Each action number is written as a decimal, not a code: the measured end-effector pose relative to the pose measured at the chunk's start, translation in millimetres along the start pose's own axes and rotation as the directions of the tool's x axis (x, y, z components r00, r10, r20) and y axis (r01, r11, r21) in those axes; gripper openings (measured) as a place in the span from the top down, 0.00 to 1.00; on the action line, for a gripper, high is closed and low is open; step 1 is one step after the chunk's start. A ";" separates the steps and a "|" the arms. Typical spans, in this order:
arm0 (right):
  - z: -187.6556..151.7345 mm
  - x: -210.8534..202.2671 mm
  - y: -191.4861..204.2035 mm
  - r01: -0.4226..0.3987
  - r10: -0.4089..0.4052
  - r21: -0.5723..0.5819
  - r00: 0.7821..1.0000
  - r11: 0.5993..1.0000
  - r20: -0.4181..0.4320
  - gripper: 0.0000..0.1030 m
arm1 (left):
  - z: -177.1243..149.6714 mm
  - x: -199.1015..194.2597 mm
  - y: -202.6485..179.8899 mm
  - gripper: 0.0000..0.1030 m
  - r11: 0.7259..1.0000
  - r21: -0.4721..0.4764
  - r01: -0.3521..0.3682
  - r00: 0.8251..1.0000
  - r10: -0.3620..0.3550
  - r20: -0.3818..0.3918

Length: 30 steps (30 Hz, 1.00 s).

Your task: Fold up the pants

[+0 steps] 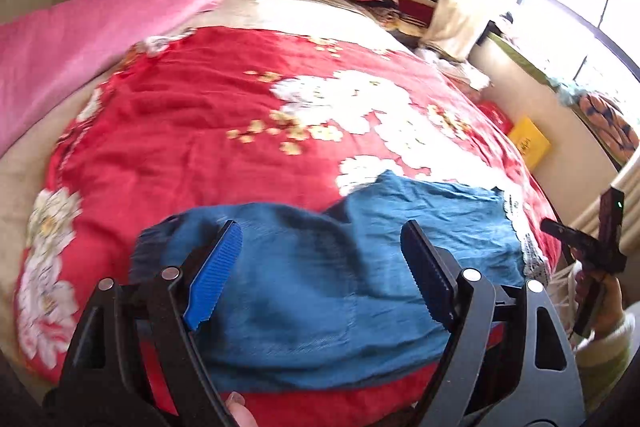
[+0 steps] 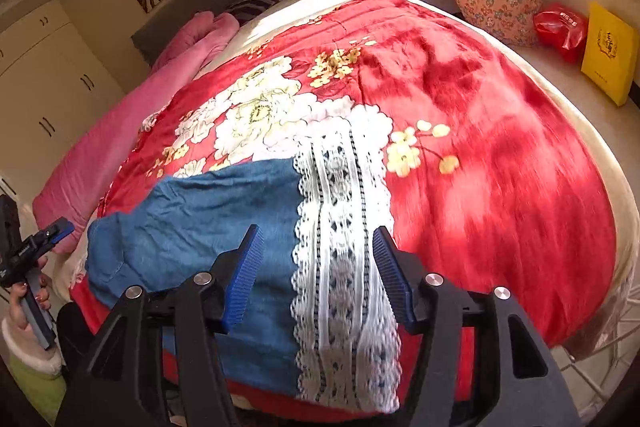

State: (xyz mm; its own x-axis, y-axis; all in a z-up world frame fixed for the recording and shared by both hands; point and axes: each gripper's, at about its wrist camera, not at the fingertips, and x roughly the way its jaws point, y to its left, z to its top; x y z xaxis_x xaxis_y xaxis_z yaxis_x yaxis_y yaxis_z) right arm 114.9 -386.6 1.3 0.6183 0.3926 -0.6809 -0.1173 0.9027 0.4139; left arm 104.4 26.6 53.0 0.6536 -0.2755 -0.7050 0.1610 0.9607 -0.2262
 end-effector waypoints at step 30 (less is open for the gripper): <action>76.9 44.4 3.2 -0.069 0.078 -0.168 0.996 0.983 0.044 0.80 | 45.6 149.0 -62.2 0.94 0.986 0.135 0.098 0.986 -0.078 -0.145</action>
State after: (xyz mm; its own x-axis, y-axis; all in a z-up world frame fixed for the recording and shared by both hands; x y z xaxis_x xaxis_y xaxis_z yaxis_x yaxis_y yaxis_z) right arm 201.7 -379.8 18.9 0.6409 0.4535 -0.6194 -0.2888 0.8900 0.3528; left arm 225.5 -72.7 -7.4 0.5250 -0.3520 -0.7749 0.3230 0.9247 -0.2012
